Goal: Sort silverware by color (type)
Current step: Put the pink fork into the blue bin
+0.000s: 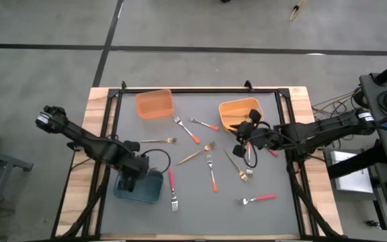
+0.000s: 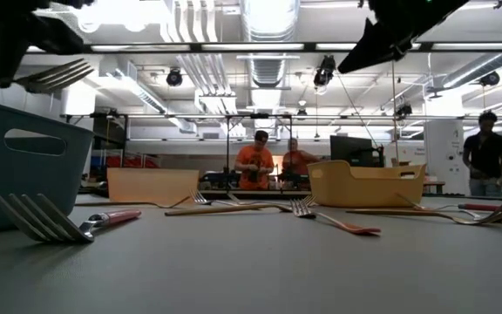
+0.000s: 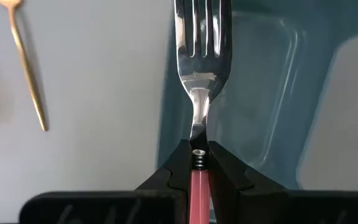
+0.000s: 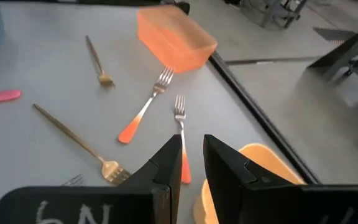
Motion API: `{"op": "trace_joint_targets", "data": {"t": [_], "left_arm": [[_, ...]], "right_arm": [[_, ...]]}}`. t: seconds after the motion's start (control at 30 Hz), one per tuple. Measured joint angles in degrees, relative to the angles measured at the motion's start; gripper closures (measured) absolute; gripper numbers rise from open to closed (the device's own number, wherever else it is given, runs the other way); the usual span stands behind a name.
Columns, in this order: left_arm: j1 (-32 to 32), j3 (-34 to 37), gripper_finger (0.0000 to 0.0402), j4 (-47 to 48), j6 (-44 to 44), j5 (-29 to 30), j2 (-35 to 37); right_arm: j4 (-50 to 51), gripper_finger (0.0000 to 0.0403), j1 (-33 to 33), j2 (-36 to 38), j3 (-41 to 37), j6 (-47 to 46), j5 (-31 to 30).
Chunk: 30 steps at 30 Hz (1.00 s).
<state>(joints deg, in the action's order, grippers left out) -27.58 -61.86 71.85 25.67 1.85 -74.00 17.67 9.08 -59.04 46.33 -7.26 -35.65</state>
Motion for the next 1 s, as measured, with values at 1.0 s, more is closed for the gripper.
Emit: {"op": "trace_joint_targets", "data": {"t": [1.0], "left_arm": [[-5.1, -0.8, 0.0387, -1.7, 9.1, -2.3, -14.6]], "right_arm": [[-3.4, 0.0344, 0.0, -8.6, 0.0, -6.8, -0.4]]}}
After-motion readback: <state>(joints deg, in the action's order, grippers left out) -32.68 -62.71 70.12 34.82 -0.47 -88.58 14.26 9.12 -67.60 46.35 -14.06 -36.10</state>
